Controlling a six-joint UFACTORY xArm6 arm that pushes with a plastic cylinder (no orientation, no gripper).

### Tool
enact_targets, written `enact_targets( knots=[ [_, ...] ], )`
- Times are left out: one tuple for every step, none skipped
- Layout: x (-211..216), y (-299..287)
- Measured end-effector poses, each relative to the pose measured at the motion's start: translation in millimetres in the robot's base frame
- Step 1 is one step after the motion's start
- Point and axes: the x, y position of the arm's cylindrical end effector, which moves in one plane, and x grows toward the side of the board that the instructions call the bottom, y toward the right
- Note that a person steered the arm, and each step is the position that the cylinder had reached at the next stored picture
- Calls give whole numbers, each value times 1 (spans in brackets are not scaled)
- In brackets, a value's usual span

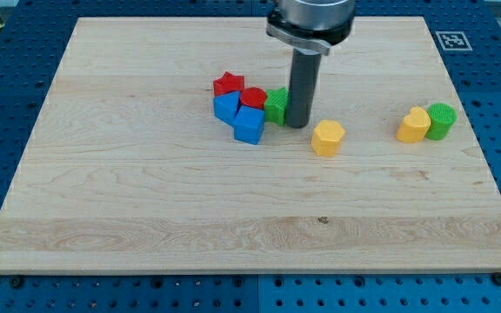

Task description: Push the yellow heart into the yellow hexagon

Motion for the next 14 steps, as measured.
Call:
enact_targets(
  knots=[
    [0, -4],
    [0, 11],
    [-3, 64],
    [-46, 63],
    [-76, 21],
    [-76, 44],
    [-76, 128],
    [-54, 216],
    [-12, 273],
    [11, 263],
    [14, 225],
    [12, 179],
    [12, 133],
    [12, 99]
  ],
)
